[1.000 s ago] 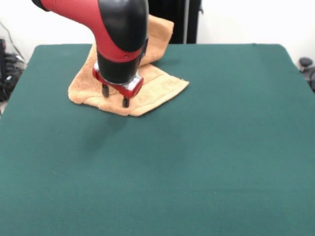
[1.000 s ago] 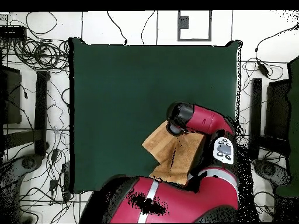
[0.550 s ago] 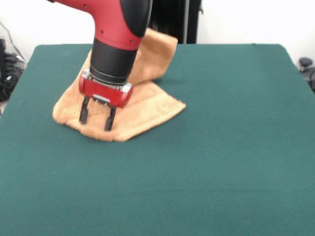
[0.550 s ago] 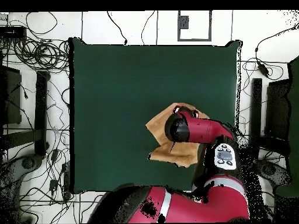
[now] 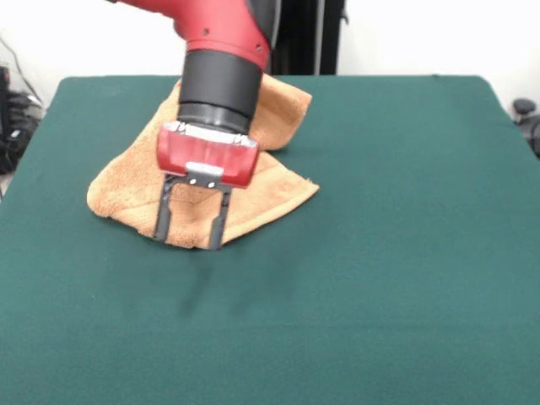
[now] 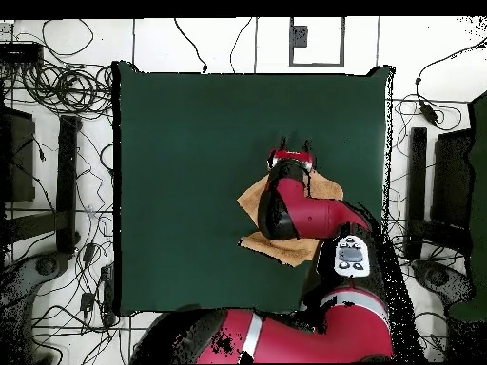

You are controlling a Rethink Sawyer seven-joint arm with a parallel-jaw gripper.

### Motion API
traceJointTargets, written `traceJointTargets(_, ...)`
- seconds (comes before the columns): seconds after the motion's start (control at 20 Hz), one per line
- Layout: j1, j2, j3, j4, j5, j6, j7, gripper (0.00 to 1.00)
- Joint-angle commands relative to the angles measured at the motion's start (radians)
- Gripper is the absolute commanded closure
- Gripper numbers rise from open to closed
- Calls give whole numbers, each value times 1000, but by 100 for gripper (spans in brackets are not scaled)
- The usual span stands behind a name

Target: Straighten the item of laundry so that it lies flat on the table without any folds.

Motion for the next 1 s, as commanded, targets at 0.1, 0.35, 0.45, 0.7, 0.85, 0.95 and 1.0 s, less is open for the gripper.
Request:
traceJointTargets(0.1, 47, -2, 52, 126, -24, -56, 144, 0)
traceJointTargets(0.35, -10, -20, 132, 129, -69, 85, 138, 0)
traceJointTargets(0.45, -139, -44, 313, 139, -147, 294, 65, 0)
traceJointTargets(0.7, -298, -24, 540, 131, -94, 770, -165, 0)
traceJointTargets(0.85, -275, -18, 521, 95, -27, 1007, -198, 0)
traceJointTargets(0.95, -269, -13, 518, 77, -13, 1102, -201, 0)
traceJointTargets(1.0, -263, -10, 515, 65, -7, 1156, -199, 0)
